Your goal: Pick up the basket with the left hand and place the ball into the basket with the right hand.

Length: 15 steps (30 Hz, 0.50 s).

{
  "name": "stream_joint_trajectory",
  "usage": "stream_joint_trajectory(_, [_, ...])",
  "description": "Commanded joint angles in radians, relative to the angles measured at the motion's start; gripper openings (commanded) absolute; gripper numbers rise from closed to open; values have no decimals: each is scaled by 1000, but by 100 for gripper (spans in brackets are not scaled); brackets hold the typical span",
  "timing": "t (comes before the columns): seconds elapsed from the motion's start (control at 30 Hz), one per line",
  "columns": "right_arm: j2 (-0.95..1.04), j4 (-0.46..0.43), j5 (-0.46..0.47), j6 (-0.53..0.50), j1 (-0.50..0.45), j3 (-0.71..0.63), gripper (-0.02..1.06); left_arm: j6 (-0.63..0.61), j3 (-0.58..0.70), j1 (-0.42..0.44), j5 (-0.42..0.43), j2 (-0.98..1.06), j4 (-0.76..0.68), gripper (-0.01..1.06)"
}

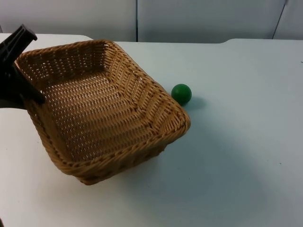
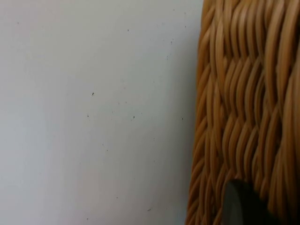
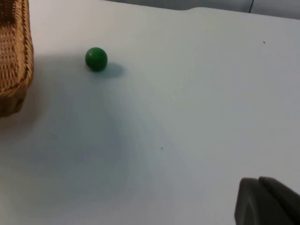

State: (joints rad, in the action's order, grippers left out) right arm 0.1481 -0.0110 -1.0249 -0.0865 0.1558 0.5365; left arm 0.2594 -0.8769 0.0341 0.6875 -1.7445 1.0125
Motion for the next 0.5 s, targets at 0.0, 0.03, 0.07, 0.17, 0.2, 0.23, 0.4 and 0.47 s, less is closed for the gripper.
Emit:
stream_joint_trajectory(0.0, [148,11,114,9,-6,33,0,-6,-6,1,21,17,18,0])
stream_joint_trajectory(0.03, [148,11,114,9,-6,33,0,-6,-6,1,21,17,18,0])
stream_joint_trajectory(0.07, [242,11,154,12,-6,63,0,-6,-6,1,21,17,18,0])
stream_joint_trajectory(0.17, [394,11,173,28,-6,130,0,-6,-6,1,21,17,18,0])
stream_joint_trajectory(0.2, [459,11,181,28,-6,165,0,-6,-6,1,21,17,18,0])
stream_joint_trajectory(0.23, [535,11,188,28,-6,211,2,-6,-6,1,21,17,18,0])
stream_joint_trajectory(0.4, [830,11,191,12,-6,435,51,-4,-6,1,26,17,18,0])
stream_joint_trajectory(0.47, [940,0,185,12,-6,517,77,-4,-6,1,26,17,18,0])
